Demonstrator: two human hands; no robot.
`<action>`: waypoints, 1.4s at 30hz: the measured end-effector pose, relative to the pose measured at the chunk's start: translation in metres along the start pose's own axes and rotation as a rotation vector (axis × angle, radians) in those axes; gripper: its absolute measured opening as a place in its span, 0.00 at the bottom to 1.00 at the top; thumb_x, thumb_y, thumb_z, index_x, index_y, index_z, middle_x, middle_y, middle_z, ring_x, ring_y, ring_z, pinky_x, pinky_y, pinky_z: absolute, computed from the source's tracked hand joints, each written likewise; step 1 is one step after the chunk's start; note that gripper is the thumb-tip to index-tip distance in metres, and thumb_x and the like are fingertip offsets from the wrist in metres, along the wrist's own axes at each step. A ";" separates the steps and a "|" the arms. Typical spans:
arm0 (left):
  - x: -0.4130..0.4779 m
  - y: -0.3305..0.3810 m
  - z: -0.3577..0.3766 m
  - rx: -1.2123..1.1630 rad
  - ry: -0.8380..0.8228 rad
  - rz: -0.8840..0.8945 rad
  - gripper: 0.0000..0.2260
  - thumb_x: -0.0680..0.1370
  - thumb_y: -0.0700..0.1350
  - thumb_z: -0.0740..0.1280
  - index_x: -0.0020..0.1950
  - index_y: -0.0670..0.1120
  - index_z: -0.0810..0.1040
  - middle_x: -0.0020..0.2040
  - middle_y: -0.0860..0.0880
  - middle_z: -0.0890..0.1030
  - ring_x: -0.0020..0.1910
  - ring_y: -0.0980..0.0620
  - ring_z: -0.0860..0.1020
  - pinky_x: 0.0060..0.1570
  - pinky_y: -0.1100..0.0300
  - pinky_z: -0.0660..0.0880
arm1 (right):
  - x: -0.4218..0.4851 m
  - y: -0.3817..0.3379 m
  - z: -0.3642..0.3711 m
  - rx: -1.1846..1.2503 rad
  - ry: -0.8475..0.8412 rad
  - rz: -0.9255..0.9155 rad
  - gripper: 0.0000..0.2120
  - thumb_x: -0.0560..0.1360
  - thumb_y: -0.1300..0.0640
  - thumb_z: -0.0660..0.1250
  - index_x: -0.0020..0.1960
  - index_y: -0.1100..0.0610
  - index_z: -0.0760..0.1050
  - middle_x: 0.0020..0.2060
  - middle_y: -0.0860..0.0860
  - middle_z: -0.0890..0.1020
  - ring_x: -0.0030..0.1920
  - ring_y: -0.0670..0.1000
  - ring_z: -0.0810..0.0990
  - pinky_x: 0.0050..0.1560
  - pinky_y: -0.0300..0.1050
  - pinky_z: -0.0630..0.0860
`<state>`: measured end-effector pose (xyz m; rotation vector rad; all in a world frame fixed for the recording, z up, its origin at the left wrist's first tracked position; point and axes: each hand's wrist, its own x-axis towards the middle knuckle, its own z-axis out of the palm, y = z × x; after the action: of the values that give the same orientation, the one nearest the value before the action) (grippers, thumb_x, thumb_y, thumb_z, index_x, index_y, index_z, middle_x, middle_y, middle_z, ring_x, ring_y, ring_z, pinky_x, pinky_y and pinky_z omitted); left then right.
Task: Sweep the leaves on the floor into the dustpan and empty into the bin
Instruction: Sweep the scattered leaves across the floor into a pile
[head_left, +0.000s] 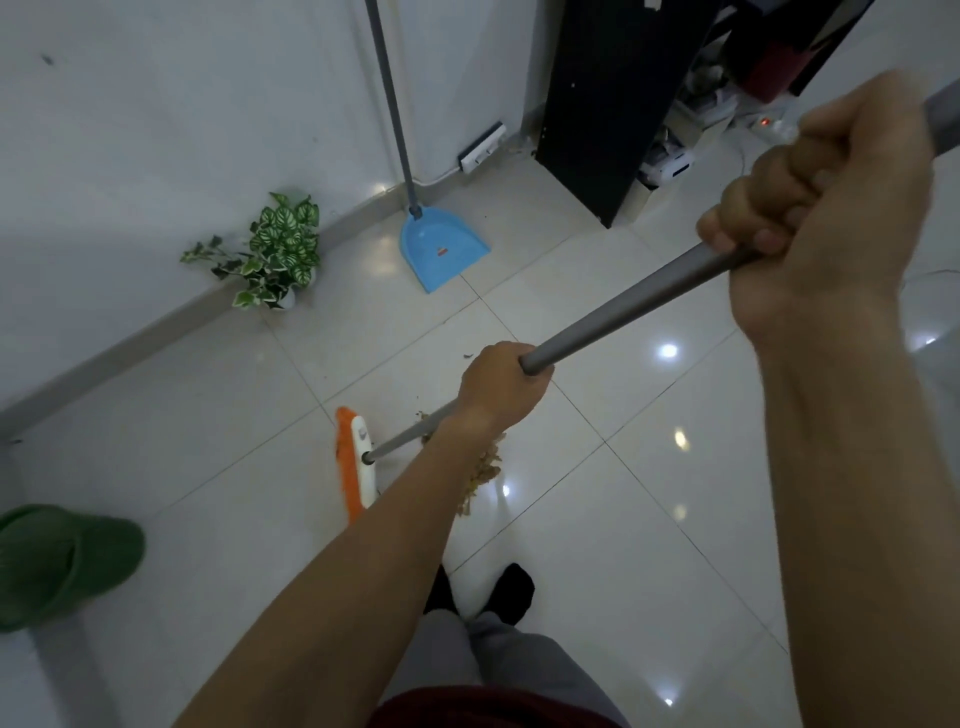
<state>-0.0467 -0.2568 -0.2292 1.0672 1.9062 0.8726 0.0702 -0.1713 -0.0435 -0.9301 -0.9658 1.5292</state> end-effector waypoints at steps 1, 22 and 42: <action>-0.005 -0.011 -0.005 0.018 0.018 -0.018 0.19 0.76 0.43 0.65 0.27 0.53 0.64 0.24 0.55 0.65 0.23 0.58 0.63 0.27 0.68 0.60 | -0.004 0.009 0.005 0.021 -0.008 0.029 0.20 0.73 0.59 0.58 0.24 0.51 0.58 0.19 0.46 0.58 0.22 0.48 0.54 0.27 0.41 0.59; -0.042 -0.127 0.017 -0.010 0.332 -0.489 0.22 0.76 0.36 0.65 0.25 0.51 0.62 0.22 0.53 0.64 0.23 0.57 0.62 0.25 0.66 0.58 | 0.005 0.143 0.023 -0.054 -0.550 0.497 0.18 0.68 0.62 0.59 0.21 0.51 0.62 0.18 0.47 0.60 0.21 0.48 0.56 0.29 0.46 0.55; 0.138 0.065 0.106 -0.300 0.570 -0.275 0.20 0.75 0.39 0.65 0.27 0.52 0.63 0.24 0.52 0.66 0.26 0.52 0.66 0.30 0.60 0.66 | 0.191 -0.007 -0.004 -0.143 -0.697 0.217 0.19 0.69 0.60 0.58 0.21 0.50 0.59 0.18 0.47 0.57 0.21 0.49 0.53 0.26 0.40 0.58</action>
<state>0.0193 -0.0867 -0.2643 0.3800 2.2104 1.3457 0.0487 0.0186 -0.0522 -0.6081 -1.5155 2.0494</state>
